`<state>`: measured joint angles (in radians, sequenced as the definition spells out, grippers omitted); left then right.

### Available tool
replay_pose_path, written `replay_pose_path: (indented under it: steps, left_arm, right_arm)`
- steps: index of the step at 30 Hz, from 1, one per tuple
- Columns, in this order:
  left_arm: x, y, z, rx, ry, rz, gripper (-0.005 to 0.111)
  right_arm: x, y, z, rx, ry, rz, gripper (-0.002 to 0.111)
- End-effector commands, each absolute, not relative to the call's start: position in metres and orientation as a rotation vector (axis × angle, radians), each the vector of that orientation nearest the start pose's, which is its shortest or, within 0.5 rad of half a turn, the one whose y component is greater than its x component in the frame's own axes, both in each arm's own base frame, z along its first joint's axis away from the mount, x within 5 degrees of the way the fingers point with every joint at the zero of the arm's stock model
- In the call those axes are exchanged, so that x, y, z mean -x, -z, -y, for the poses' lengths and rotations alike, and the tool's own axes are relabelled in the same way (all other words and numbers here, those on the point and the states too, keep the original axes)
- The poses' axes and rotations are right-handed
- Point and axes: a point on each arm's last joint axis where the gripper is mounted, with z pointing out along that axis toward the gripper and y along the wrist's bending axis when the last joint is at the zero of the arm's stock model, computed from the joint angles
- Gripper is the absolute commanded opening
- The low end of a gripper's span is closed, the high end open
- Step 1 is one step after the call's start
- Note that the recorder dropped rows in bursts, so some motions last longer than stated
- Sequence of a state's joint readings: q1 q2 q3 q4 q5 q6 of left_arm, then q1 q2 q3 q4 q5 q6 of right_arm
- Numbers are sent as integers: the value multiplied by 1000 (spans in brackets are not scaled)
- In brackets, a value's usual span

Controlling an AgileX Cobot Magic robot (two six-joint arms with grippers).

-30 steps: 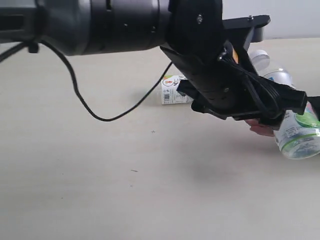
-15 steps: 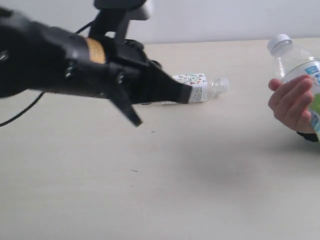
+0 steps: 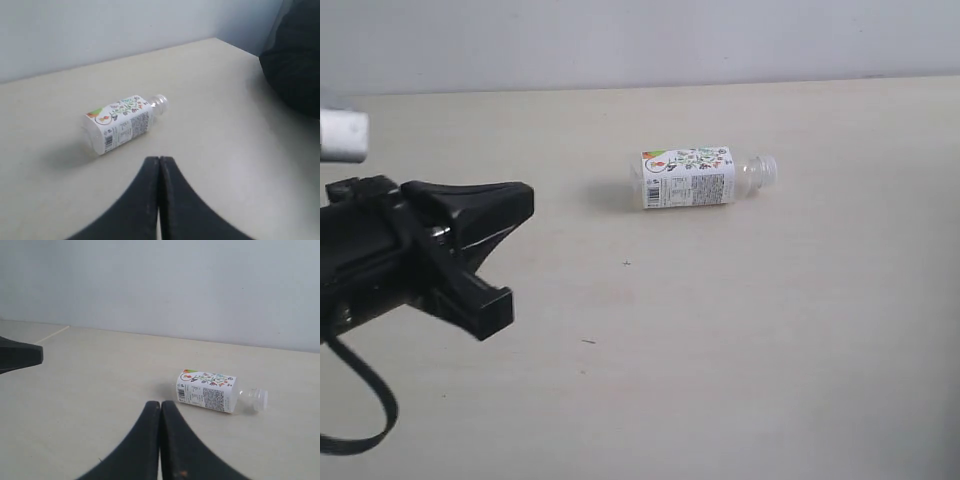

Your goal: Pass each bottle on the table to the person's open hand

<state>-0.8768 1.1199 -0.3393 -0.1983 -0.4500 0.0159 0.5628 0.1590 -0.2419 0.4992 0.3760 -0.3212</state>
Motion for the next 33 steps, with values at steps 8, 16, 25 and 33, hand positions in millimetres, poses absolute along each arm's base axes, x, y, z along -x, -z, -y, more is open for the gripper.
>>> replay_pose_path:
  steps: [8,16,25,33]
  left_arm:
    - [-119,-201,73,-157,487,-1693,0]
    - [-114,-200,66,-176,461,-1666,0]
    - [-114,-199,67,-290,365,-1654,0]
    - [-114,-199,67,-290,365,-1654,0]
  right_arm:
    - [-42,-255,-44,490,-660,-1702,0]
    - [-46,-265,-41,442,-608,-1586,0]
    - [-46,-265,-40,437,-607,-1581,0]
    - [-47,-267,-40,427,-604,-1567,0]
